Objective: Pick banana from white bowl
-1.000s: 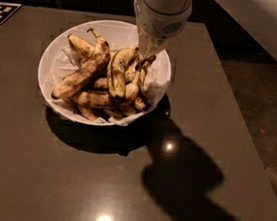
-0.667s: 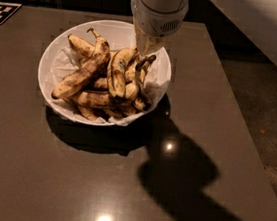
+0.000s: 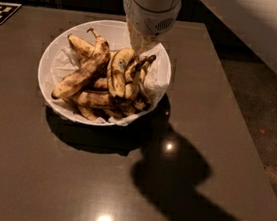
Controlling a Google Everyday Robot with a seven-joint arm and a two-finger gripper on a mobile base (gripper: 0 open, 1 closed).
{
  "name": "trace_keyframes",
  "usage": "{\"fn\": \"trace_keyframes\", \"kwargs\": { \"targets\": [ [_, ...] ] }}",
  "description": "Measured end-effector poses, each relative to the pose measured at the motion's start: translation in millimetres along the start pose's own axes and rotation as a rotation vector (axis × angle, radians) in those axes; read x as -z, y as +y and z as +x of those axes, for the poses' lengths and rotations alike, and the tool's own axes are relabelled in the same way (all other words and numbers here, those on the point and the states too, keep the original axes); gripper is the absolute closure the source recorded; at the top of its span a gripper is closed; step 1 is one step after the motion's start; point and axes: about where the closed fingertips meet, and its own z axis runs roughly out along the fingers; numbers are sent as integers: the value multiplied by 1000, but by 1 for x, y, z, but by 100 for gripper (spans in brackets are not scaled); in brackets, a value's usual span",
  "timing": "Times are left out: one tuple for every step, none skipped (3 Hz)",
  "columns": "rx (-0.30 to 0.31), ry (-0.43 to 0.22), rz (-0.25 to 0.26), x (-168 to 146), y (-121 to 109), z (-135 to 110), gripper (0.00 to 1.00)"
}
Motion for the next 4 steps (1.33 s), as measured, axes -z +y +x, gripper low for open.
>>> {"fn": "trace_keyframes", "kwargs": {
  "targets": [
    [29, -6, -5, -1, -1, -7, 63],
    [36, -6, -9, -2, -1, -7, 48],
    [39, -7, -13, -3, -1, -7, 49],
    [41, -9, -21, -6, -2, -7, 55]
  ]
}}
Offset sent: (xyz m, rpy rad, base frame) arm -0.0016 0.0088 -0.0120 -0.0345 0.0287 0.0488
